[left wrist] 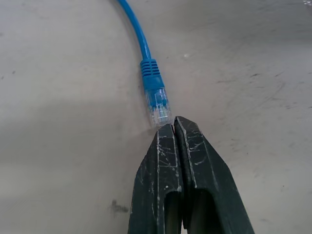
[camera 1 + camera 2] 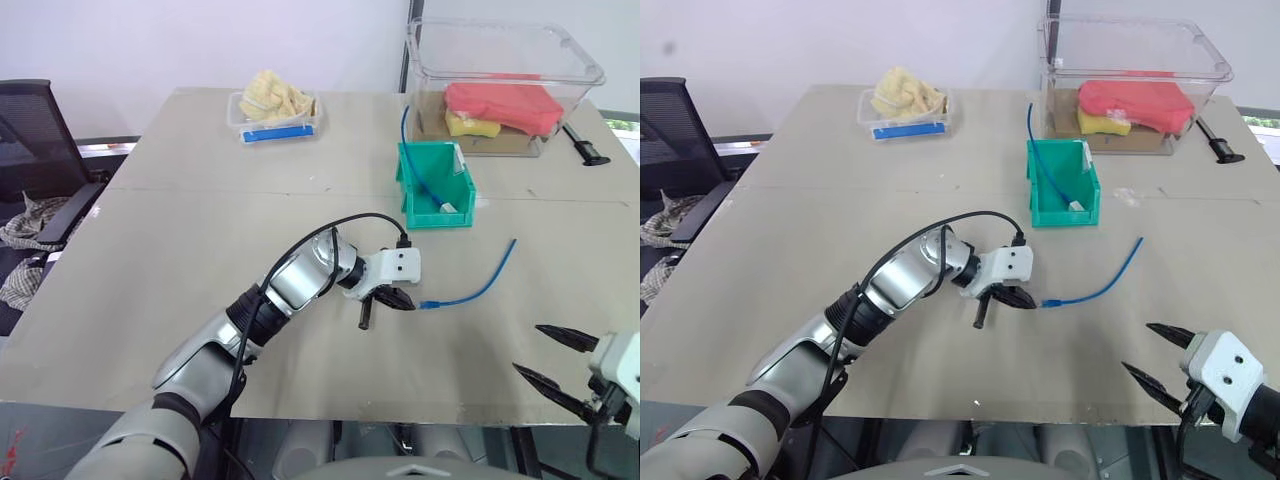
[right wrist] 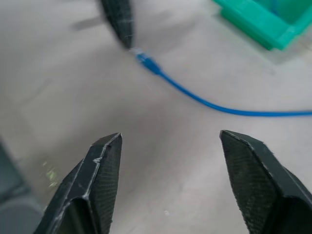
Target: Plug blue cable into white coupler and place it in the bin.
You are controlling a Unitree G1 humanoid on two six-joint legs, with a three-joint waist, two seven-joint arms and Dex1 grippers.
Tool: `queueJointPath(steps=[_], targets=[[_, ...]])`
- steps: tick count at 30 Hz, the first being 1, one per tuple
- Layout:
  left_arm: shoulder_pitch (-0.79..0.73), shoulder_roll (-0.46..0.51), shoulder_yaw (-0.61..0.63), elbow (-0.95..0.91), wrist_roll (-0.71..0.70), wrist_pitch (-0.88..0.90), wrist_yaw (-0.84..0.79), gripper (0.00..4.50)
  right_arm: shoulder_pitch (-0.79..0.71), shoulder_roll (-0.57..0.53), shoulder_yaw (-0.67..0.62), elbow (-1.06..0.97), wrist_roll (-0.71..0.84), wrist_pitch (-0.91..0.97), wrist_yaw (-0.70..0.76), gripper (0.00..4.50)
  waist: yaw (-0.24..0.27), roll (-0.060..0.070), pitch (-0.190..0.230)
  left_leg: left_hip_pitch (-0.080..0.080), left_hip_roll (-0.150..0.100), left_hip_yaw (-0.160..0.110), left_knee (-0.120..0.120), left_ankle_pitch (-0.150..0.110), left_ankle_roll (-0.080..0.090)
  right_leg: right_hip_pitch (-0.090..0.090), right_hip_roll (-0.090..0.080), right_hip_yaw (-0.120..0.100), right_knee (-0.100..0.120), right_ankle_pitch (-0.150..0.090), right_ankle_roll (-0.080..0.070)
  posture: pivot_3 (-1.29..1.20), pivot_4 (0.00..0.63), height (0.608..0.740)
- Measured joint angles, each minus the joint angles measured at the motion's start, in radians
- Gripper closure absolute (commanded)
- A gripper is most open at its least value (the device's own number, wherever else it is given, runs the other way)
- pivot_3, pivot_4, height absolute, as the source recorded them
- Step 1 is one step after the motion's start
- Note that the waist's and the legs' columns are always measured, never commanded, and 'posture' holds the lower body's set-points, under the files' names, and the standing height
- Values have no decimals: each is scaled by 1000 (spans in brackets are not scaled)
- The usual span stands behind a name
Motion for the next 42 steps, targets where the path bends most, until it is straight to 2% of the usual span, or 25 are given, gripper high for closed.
queueJointPath(steps=[1, 2, 7, 15, 18, 24, 29, 32, 37, 39, 40, 42], targets=[[0, 0, 2, 0, 0, -4, -3, 3702, -12, -8, 0, 0, 10, 11, -3, 0, 1, 0, 0, 0, 0, 0, 0, 0, 0, 0, 0, -1, 0, 0, 0, 0, 150, 739], [0, 0, 4, 0, 1, -6, -3, 3261, -23, -17, 0, 0, 18, 19, -3, 0, 1, 0, 0, 0, 0, -1, 0, 0, 0, 0, 0, -1, 0, 0, 0, 0, 150, 739], [-1, -9, 8, 0, 9, -25, 2, 861, -28, -61, 1, 19, 36, 24, 37, 0, 2, 0, 0, -1, -1, -1, 0, 0, 0, 0, 0, -1, -1, 0, 0, 0, 150, 739], [-7, -50, 13, 1, 35, -25, 14, 861, -27, -78, 1, 40, 35, -2, 80, 0, 2, 0, 0, -1, -1, -1, 0, 0, 1, 0, 0, -1, 0, 0, 0, 0, 150, 739], [-20, -81, -6, 39, 68, -33, 32, 1678, -27, -77, 1, 40, 29, -11, 79, 0, 2, 0, 0, -1, -1, -1, 1, 0, 1, 0, 0, -1, 0, 0, 0, 0, 150, 739], [-34, -92, -25, 99, 129, -107, 40, 4406, -25, -74, 2, 38, 16, -18, 63, 0, 2, 0, 0, -1, -1, -1, 1, 0, 1, 0, 0, -1, 0, 0, 0, 0, 150, 739], [-28, -96, -11, 122, 128, -161, 28, 4406, -40, -57, 22, 32, 8, -13, 27, 0, 2, 0, 0, -1, -1, -1, 1, 0, 1, 0, 0, -1, 0, 0, 0, 0, 150, 739], [4, -99, 41, 122, 91, -192, 28, 4406, -93, -15, 49, -3, 37, 50, -65, 0, -1, 0, 0, -1, 1, -1, 1, 0, 1, 0, 0, -1, 0, 0, 0, 0, 150, 739], [17, -95, 224, 59, -4, -296, 67, 4406, -248, 85, 118, -37, 231, 294, -314, 0, 1, 0, 0, 0, 2, -2, 1, 0, 0, 0, -1, -1, 1, 0, 0, 0, 150, 739], [35, -98, 299, 32, -32, -337, 109, 4500, -326, 138, 163, -39, 324, 372, -427, 627, 1, 1, -1, 0, 1, -2, 1, 0, 0, 0, -2, -1, 1, 0, 0, 0, 150, 739], [38, -98, 305, 30, -38, -345, 116, 4500, -334, 140, 169, -39, 335, 382, -442, 760, 1, 1, -1, -1, 1, -2, 1, 0, 0, 0, -2, -1, 1, 0, 0, 0, 150, 739], [69, -87, 323, 27, -37, -417, 131, 4500, -376, 164, 194, -39, 375, 413, -505, 1713, 1, 0, -1, -1, 1, -2, 1, 0, 0, 0, -2, -2, 1, 0, 0, 0, 150, 739]])
